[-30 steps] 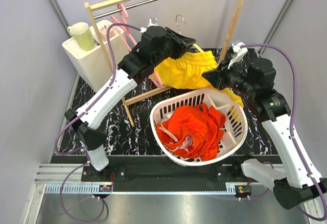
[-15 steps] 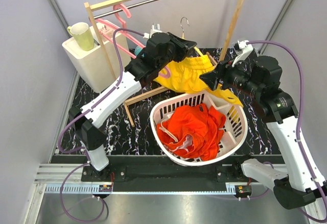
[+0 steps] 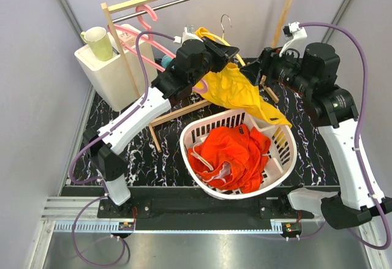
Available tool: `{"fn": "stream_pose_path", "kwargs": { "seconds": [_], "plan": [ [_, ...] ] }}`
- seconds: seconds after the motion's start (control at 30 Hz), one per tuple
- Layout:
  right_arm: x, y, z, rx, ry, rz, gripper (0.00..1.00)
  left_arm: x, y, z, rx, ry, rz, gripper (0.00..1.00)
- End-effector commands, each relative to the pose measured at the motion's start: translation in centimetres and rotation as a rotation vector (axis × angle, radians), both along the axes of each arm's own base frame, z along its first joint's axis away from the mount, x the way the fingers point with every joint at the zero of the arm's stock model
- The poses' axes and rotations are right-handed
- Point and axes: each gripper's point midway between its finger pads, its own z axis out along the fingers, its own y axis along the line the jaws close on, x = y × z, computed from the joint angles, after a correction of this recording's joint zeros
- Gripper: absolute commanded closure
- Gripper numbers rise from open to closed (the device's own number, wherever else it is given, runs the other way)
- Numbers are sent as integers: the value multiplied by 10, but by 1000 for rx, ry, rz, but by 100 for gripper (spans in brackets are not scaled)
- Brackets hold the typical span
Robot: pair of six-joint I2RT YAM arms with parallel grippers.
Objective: Remove the shorts from the hanger
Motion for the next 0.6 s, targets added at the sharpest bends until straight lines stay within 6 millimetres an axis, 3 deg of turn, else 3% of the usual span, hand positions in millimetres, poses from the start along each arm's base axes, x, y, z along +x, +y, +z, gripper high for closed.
{"fn": "stream_pose_path", "kwargs": {
  "seconds": [0.0, 0.2, 0.33, 0.57],
  "plan": [
    [1, 1, 3, -5, 2, -4, 33, -17, 19, 87, -150, -196, 22, 100],
    [5, -5, -7, -45, 6, -33, 38, -20, 22, 92, -160, -210, 20, 100],
    [5, -2, -12, -41, 24, -16, 57, -22, 22, 93, -172, -209, 17, 100],
    [8, -1, -19, -46, 42, -14, 62, -25, 24, 99, -197, -214, 10, 100]
  ]
}}
